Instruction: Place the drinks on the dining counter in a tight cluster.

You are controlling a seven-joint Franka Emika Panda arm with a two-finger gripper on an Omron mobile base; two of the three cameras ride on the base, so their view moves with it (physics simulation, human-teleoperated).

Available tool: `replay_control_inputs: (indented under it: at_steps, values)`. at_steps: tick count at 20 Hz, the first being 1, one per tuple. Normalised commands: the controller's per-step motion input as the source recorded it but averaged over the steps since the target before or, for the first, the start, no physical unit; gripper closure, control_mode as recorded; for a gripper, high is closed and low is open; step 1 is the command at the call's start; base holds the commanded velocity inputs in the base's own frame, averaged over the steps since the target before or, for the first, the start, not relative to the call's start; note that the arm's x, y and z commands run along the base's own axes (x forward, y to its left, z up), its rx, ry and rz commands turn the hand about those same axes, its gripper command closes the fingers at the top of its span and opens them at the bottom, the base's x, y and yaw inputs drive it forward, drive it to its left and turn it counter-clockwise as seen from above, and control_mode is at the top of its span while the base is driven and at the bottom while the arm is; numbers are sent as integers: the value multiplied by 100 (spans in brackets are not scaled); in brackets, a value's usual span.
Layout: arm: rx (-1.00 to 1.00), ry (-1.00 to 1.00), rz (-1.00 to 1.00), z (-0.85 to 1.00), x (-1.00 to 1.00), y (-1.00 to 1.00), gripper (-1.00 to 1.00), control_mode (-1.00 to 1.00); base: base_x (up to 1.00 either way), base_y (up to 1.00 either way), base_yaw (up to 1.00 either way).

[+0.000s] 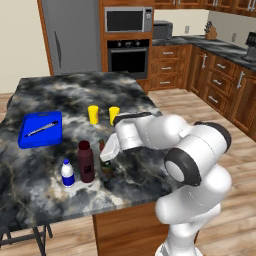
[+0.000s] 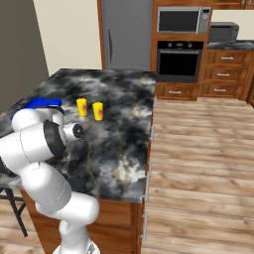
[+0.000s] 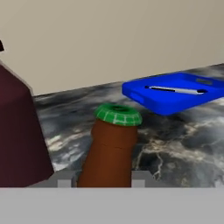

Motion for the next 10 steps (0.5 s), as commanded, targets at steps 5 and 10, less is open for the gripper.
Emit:
replay_control_inputs:
  at_steps: [5, 10]
  values:
    - [0, -12, 0, -2, -4, 0, 100, -100, 0, 0, 0]
    - [0, -3, 0, -14, -9, -4, 100, -100, 0, 0, 0]
